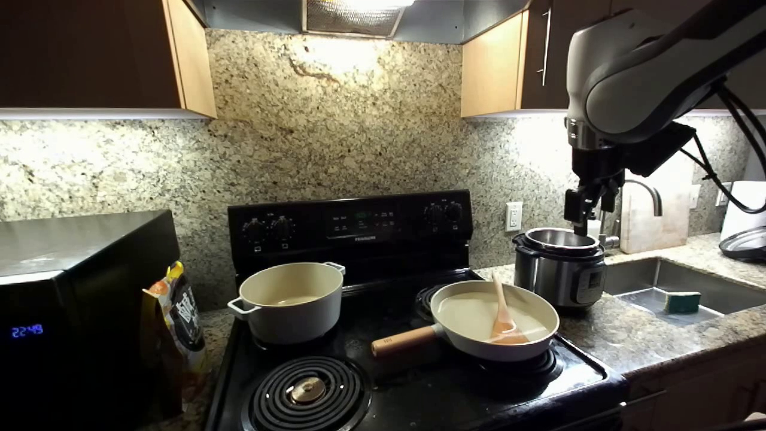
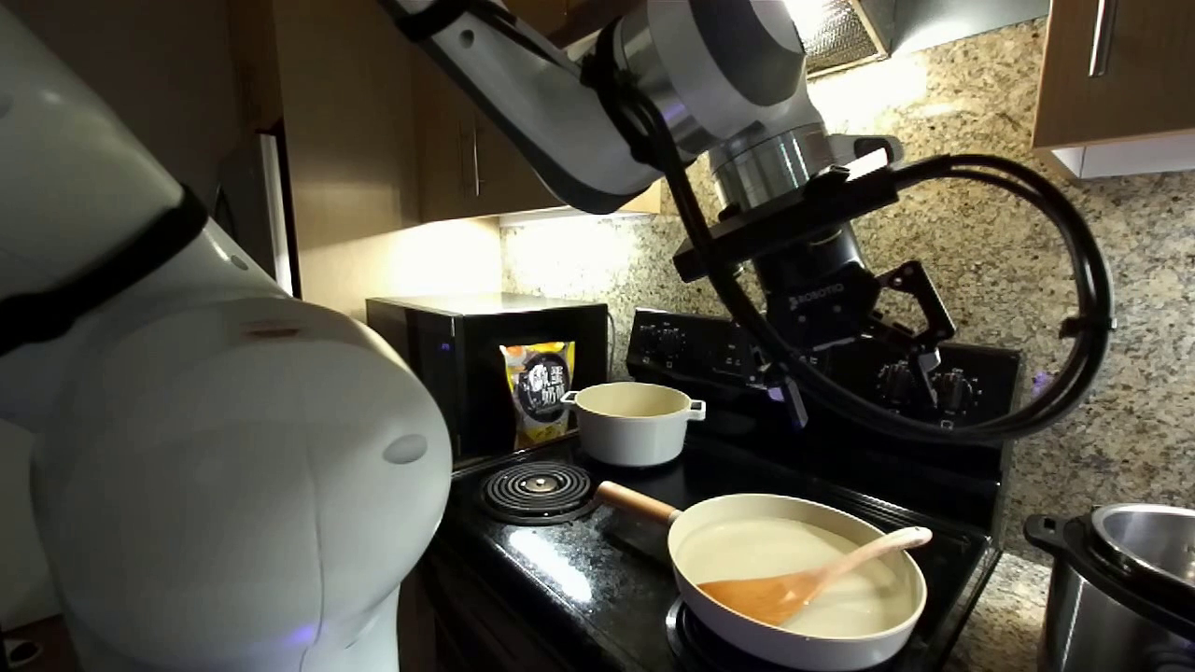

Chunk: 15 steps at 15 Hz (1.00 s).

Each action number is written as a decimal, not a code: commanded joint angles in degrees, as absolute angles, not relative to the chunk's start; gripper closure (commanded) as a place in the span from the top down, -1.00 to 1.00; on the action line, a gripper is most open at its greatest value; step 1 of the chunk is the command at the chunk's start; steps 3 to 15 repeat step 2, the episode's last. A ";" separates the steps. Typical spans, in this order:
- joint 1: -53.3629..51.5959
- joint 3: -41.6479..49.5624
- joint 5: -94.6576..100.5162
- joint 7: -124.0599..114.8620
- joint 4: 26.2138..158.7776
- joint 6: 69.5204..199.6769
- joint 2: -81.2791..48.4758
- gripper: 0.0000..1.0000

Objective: Stir the pan using the wooden spatula

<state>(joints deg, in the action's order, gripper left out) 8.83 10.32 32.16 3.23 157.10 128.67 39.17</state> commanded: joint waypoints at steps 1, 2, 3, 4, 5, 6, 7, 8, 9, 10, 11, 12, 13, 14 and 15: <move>10.34 8.87 30.96 4.11 157.13 129.02 39.05 1.00; 10.34 8.87 30.96 4.11 157.13 129.02 39.05 1.00; 10.34 8.87 30.96 4.11 157.13 129.02 39.05 1.00; 10.34 8.87 30.96 4.11 157.13 129.02 39.05 1.00; 10.34 8.87 30.96 4.11 157.13 129.02 39.05 1.00; 10.34 8.87 30.96 4.11 157.13 129.02 39.05 1.00; 10.34 8.87 30.96 4.11 157.13 129.02 39.05 1.00; 10.34 8.87 30.96 4.11 157.13 129.02 39.05 1.00; 10.34 8.87 30.96 4.11 157.13 129.02 39.05 1.00; 10.34 8.87 30.96 4.11 157.13 129.02 39.05 1.00; 10.34 8.87 30.96 4.11 157.13 129.02 39.05 1.00; 10.34 8.87 30.96 4.11 157.13 129.02 39.05 1.00; 10.34 8.87 30.96 4.11 157.13 129.02 39.05 1.00; 10.34 8.87 30.96 4.11 157.13 129.02 39.05 1.00; 10.34 8.87 30.96 4.11 157.13 129.02 39.05 1.00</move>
